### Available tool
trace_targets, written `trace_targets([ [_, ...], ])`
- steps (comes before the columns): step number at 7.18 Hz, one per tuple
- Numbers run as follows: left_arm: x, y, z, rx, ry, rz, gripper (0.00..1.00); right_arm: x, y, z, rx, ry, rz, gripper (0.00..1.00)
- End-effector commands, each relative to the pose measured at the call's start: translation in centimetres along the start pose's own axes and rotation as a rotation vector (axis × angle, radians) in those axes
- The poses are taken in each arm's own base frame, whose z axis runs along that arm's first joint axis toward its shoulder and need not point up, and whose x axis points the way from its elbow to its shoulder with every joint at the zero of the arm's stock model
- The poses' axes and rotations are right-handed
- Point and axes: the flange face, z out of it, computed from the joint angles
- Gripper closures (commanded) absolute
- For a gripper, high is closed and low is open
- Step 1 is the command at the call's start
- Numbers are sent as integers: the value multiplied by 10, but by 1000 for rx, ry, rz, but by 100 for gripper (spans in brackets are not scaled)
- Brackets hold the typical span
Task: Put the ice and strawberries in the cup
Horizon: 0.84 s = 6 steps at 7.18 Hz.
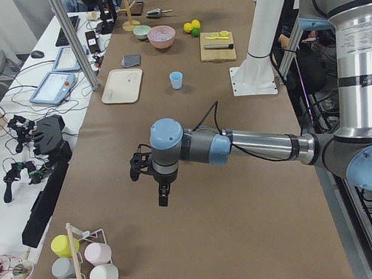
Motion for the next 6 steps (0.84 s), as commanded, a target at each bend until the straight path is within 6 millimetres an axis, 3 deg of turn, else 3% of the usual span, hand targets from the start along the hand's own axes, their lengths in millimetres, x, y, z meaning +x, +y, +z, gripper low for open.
trace_targets([
  [1, 0, 0, 0, -1, 0, 0, 2, -31, -13, -10, 20, -1, -43, 1],
  [3, 2, -1, 1, -1, 1, 6, 2, -95, -37, -15, 31, 1, -79, 1],
  [5, 2, -1, 1, -1, 1, 6, 2, -174, -40, -21, 51, -18, -115, 1],
  [6, 2, -2, 1, -2, -1, 5, 2, -191, -39, -17, 72, -31, -164, 1],
])
